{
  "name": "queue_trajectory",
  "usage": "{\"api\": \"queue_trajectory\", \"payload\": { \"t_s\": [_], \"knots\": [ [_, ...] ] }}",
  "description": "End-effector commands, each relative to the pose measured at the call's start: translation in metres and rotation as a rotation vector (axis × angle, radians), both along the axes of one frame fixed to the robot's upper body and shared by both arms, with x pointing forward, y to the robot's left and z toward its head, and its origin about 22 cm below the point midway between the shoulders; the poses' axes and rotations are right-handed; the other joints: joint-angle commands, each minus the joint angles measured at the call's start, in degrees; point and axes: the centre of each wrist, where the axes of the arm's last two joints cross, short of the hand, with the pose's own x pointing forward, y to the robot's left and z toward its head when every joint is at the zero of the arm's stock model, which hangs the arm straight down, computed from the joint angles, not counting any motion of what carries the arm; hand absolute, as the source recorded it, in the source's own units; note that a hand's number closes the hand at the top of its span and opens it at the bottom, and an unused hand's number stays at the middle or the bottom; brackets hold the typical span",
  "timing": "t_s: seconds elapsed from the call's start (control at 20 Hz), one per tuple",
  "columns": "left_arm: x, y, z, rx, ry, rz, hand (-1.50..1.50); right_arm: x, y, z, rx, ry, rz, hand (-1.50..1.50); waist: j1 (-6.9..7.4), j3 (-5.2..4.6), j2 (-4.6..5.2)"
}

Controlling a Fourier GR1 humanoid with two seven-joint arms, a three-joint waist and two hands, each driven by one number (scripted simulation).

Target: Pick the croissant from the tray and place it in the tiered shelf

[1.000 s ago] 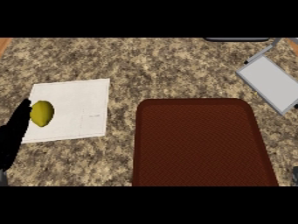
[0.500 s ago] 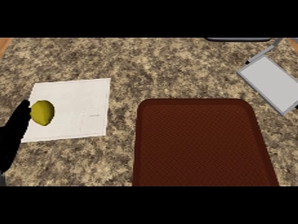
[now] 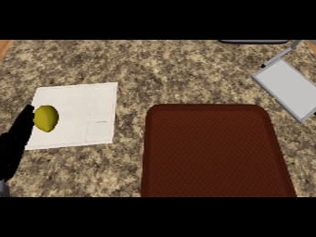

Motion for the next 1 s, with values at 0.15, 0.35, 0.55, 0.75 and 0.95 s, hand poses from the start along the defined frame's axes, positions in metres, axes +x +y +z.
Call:
{"api": "queue_trajectory", "payload": {
  "t_s": [0.15, 0.35, 0.55, 0.75, 0.95],
  "knots": [
    [-0.003, -0.015, 0.005, -0.008, 0.009, -0.012, 0.00, 0.017, -0.037, -0.036, 0.045, -0.034, -0.026, 1.50, 0.19, -0.07, 0.05],
    [0.010, -0.011, 0.011, 0.006, 0.003, -0.013, 0.00, 0.013, -0.077, -0.039, 0.090, -0.045, -0.033, 1.50, 0.03, -0.06, 0.09],
    [-0.001, 0.008, 0.004, -0.021, 0.006, -0.021, 0.00, 0.018, -0.091, -0.068, 0.137, -0.120, -0.163, 1.50, 0.39, -0.05, 0.28],
    [-0.005, -0.002, -0.014, -0.001, 0.014, -0.006, 0.00, 0.017, -0.102, -0.068, 0.114, 0.005, -0.136, -1.50, -0.18, -0.11, 0.05],
    [0.015, -0.008, -0.002, -0.009, 0.009, -0.013, 0.00, 0.020, -0.108, -0.078, 0.079, -0.011, -0.101, -1.50, -0.30, -0.09, 0.17]
  ]
}}
